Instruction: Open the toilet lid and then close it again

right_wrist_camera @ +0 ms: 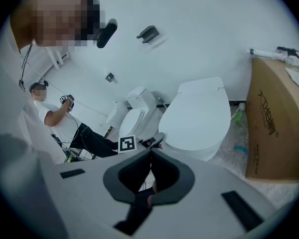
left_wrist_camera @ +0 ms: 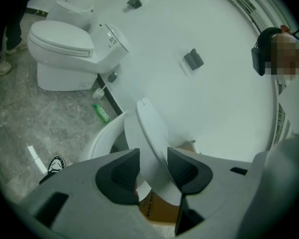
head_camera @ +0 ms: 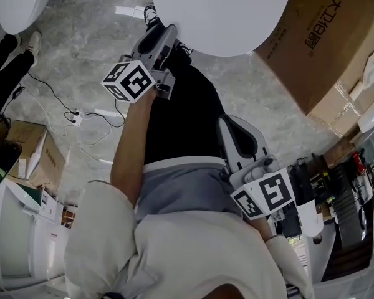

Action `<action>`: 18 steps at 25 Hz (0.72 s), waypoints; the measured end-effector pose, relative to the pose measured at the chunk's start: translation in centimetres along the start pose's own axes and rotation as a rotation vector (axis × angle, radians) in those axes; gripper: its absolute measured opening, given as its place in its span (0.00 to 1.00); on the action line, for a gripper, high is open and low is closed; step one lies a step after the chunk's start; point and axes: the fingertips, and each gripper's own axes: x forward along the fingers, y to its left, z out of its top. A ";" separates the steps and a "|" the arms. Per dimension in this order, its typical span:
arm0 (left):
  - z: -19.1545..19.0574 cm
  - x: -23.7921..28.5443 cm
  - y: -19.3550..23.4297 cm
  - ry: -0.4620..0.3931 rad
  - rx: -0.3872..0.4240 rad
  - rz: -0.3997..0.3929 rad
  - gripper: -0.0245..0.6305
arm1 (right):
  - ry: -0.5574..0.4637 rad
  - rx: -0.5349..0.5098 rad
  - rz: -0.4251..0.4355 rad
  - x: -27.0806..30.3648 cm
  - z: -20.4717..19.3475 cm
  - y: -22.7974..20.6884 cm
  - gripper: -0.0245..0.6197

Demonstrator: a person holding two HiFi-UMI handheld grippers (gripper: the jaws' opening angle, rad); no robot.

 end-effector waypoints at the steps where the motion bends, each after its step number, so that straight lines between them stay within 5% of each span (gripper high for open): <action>1: 0.2 -0.1 -0.3 -0.002 0.004 -0.007 0.29 | -0.002 -0.002 0.002 0.0 0.1 0.1 0.05; 18: 4.4 -1.1 -6.5 -0.043 0.035 -0.123 0.29 | -0.059 -0.013 0.011 -1.0 2.0 1.4 0.05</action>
